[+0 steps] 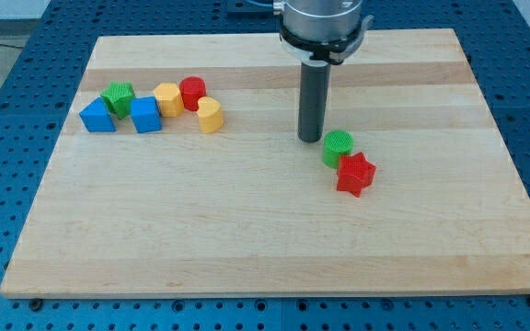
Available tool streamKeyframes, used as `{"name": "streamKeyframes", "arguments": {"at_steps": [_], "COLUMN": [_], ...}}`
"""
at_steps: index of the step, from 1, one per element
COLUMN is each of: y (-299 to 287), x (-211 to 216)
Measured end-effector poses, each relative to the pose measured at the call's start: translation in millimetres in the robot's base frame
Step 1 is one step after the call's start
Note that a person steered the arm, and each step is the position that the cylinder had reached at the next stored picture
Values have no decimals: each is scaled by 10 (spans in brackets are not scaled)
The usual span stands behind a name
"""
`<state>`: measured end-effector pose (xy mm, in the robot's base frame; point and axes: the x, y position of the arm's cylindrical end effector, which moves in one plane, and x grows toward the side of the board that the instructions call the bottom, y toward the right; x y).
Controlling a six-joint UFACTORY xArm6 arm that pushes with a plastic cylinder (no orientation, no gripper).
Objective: Adjust the green circle on top of the red star
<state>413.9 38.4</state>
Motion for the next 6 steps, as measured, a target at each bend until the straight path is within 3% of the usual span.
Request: {"name": "streamKeyframes", "arguments": {"at_steps": [5, 6], "y": [142, -296], "x": [278, 356]}}
